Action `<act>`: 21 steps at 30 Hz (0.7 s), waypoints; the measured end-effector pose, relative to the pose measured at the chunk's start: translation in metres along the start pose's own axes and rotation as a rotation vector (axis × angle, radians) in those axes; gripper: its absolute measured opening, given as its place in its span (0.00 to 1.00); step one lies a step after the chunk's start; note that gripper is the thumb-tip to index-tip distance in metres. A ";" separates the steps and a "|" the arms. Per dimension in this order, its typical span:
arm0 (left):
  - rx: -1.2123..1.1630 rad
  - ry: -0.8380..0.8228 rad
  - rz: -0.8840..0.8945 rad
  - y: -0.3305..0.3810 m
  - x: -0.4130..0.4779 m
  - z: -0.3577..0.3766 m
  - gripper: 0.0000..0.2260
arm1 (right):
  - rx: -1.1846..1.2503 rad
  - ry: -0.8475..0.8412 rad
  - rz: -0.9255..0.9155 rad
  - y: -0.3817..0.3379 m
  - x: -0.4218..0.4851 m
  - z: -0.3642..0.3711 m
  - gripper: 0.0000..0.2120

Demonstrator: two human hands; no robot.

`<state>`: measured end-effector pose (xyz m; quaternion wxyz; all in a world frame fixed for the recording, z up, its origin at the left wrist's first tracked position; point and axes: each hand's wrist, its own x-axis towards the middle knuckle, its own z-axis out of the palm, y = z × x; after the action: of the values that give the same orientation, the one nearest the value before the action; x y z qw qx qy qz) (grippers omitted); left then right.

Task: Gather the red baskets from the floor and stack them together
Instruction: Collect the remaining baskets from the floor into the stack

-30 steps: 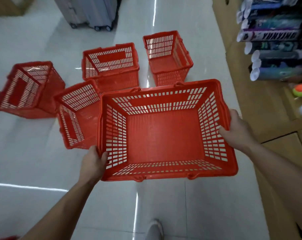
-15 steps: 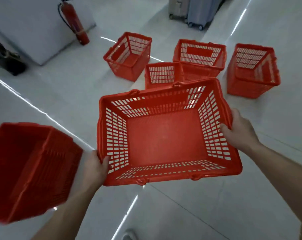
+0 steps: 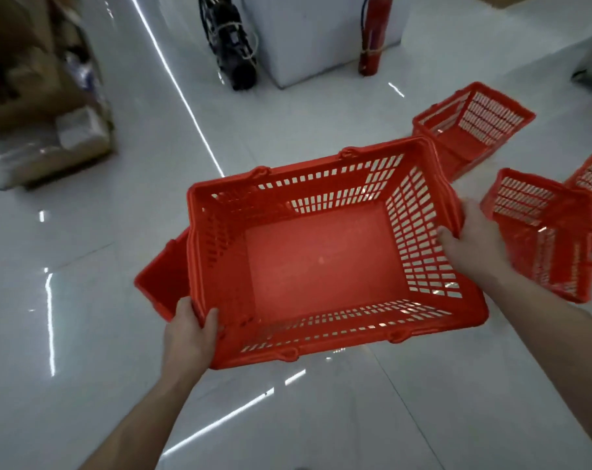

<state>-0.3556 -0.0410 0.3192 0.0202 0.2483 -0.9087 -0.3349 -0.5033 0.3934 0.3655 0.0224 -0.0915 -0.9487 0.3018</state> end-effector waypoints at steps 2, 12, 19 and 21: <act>-0.037 0.064 -0.046 -0.013 0.012 -0.022 0.08 | 0.001 -0.008 -0.056 -0.046 0.025 0.017 0.23; -0.083 0.359 -0.354 -0.062 0.043 -0.074 0.08 | 0.102 -0.207 -0.299 -0.204 0.121 0.124 0.18; -0.140 0.430 -0.597 -0.081 0.019 -0.032 0.07 | 0.096 -0.422 -0.423 -0.230 0.158 0.204 0.20; -0.138 0.404 -0.626 -0.080 0.019 -0.011 0.06 | 0.063 -0.460 -0.425 -0.223 0.176 0.218 0.21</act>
<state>-0.3353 -0.1086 0.2755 0.1125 0.5732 -0.7417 -0.3297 -0.7328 0.1240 0.3142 -0.1275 0.1801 -0.9169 0.3325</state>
